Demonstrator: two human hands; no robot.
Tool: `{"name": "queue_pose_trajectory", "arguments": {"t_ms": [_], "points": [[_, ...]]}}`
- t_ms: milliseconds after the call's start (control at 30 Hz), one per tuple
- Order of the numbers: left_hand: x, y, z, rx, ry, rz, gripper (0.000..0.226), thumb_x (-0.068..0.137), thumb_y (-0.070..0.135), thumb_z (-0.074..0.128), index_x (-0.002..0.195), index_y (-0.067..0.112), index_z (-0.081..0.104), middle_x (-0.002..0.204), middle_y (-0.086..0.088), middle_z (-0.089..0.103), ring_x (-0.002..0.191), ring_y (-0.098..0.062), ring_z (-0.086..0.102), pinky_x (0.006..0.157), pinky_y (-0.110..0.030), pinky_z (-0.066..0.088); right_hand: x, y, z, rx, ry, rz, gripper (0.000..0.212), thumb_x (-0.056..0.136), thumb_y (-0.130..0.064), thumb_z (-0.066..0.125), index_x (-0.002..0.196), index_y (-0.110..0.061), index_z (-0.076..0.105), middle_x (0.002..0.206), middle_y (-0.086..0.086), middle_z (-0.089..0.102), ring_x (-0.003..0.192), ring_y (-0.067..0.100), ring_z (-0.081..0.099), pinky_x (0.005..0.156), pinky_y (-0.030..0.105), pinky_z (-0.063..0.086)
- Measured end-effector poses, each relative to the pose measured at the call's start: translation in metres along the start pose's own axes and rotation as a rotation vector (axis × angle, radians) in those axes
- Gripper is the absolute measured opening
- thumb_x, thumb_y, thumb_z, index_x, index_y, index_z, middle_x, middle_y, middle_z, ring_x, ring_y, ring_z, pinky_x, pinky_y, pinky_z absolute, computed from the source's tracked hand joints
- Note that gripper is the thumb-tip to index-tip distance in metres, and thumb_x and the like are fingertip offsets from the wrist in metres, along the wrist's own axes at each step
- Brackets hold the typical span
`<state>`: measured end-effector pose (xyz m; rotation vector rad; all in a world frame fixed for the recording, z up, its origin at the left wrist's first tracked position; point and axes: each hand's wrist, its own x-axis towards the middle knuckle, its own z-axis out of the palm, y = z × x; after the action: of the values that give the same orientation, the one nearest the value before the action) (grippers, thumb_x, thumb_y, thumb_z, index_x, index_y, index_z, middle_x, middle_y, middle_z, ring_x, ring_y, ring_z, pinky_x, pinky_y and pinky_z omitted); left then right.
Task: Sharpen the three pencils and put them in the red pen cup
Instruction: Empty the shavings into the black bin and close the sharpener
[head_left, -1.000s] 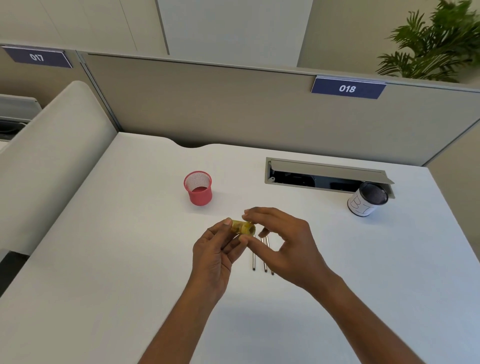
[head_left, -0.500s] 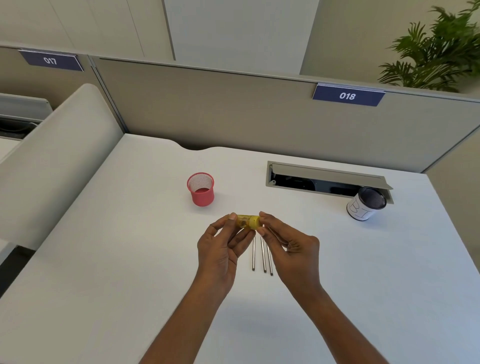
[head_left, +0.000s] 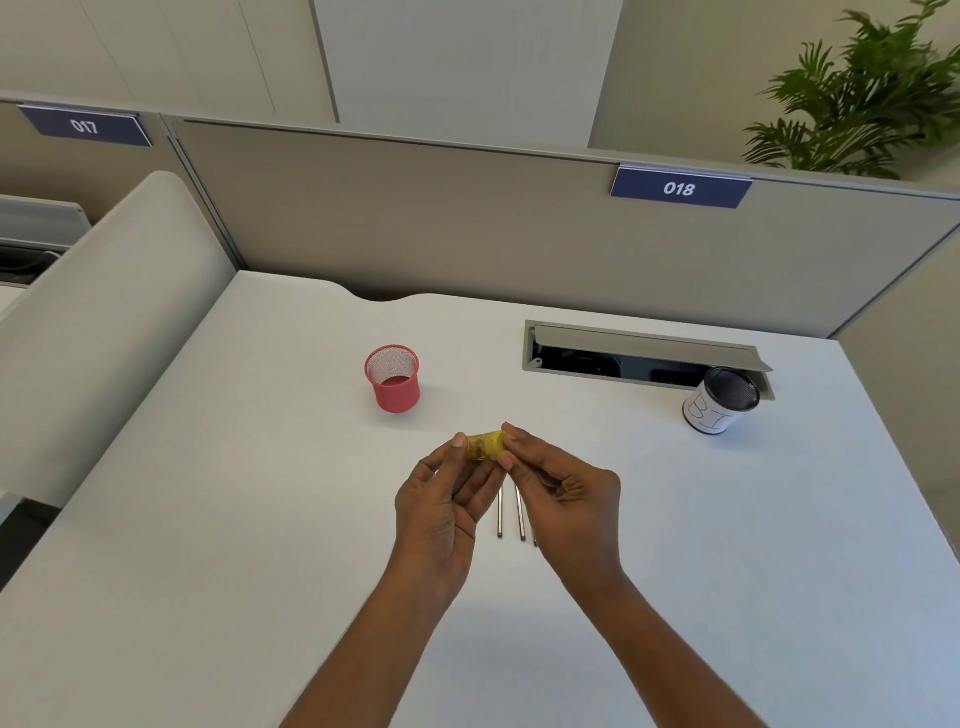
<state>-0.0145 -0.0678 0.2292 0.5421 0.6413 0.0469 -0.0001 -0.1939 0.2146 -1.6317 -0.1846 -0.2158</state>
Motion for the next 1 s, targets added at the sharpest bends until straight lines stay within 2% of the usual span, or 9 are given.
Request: {"name": "queue_pose_trajectory", "arguments": {"t_ms": [67,167,267,333,533,633,800,900,1000], "points": [[0.000,0.000,-0.001,-0.009,0.005,0.004,0.043,0.096,0.008,0.067,0.133,-0.011,0.057,0.110,-0.025,0.077,0.096,-0.031,0.079,0.076,-0.035,0.066,0.000,0.000,0.000,-0.003,-0.013,-0.006,0.025,0.087,-0.002,0.076,0.111,-0.010,0.079,0.114,-0.004,0.077,0.110,0.011,0.072,0.096,0.030,0.058],[-0.001,0.001,0.000,-0.002,0.011,0.005,0.037,0.095,0.009,0.068,0.126,-0.010,0.062,0.113,-0.027,0.075,0.095,-0.030,0.079,0.077,-0.036,0.066,0.001,-0.004,-0.004,0.071,-0.061,0.032,0.029,0.086,-0.002,0.077,0.114,-0.011,0.076,0.112,-0.005,0.078,0.109,0.012,0.073,0.090,0.027,0.059],[-0.002,0.003,0.005,0.034,0.010,-0.007,0.027,0.096,0.013,0.069,0.116,-0.004,0.069,0.113,-0.025,0.076,0.089,-0.028,0.080,0.070,-0.033,0.066,0.002,-0.006,-0.004,0.148,-0.108,0.063,0.046,0.083,-0.001,0.080,0.127,-0.008,0.066,0.120,-0.002,0.075,0.114,0.018,0.071,0.097,0.029,0.057],[-0.002,0.003,0.009,0.049,0.002,-0.023,0.031,0.096,0.017,0.069,0.119,-0.004,0.070,0.114,-0.023,0.077,0.094,-0.028,0.079,0.077,-0.033,0.066,0.004,-0.006,0.000,0.149,-0.104,0.073,0.051,0.082,-0.001,0.081,0.130,-0.009,0.063,0.123,-0.001,0.074,0.117,0.020,0.070,0.100,0.031,0.055],[-0.004,0.000,0.010,0.140,-0.085,-0.103,0.037,0.098,0.025,0.068,0.124,-0.001,0.069,0.118,-0.023,0.075,0.106,-0.029,0.076,0.086,-0.035,0.064,0.011,-0.009,-0.002,0.071,-0.060,0.031,0.034,0.084,-0.001,0.080,0.116,-0.013,0.074,0.109,-0.003,0.078,0.108,0.021,0.073,0.100,0.040,0.057],[0.000,0.002,0.006,0.297,-0.069,-0.077,0.039,0.098,0.033,0.067,0.120,0.002,0.067,0.110,-0.024,0.077,0.105,-0.031,0.077,0.089,-0.038,0.064,0.017,-0.011,-0.012,-0.024,-0.060,-0.030,0.034,0.086,-0.007,0.080,0.119,-0.014,0.074,0.112,-0.005,0.077,0.111,0.020,0.072,0.100,0.037,0.056],[0.009,0.008,0.002,0.516,-0.065,0.120,0.036,0.088,0.035,0.076,0.111,0.007,0.077,0.099,-0.018,0.079,0.104,-0.028,0.075,0.097,-0.044,0.059,0.028,-0.014,-0.035,-0.333,-0.076,-0.263,0.031,0.086,-0.016,0.081,0.116,-0.014,0.074,0.110,-0.008,0.075,0.105,0.010,0.070,0.091,0.026,0.056],[0.007,0.010,0.010,0.628,-0.151,0.184,0.043,0.075,0.042,0.080,0.107,0.013,0.082,0.100,-0.012,0.079,0.100,-0.023,0.075,0.093,-0.040,0.061,0.032,-0.009,-0.045,-0.438,-0.168,-0.292,0.031,0.089,-0.018,0.079,0.118,-0.014,0.073,0.109,-0.007,0.072,0.101,0.011,0.068,0.085,0.032,0.058],[0.004,0.008,0.015,0.729,-0.230,0.193,0.036,0.076,0.043,0.079,0.104,0.019,0.084,0.102,-0.005,0.080,0.091,-0.020,0.075,0.086,-0.035,0.062,0.029,-0.005,-0.053,-0.494,-0.251,-0.302,0.032,0.090,-0.019,0.077,0.121,-0.015,0.071,0.108,-0.006,0.068,0.097,0.012,0.066,0.079,0.032,0.057]]}}
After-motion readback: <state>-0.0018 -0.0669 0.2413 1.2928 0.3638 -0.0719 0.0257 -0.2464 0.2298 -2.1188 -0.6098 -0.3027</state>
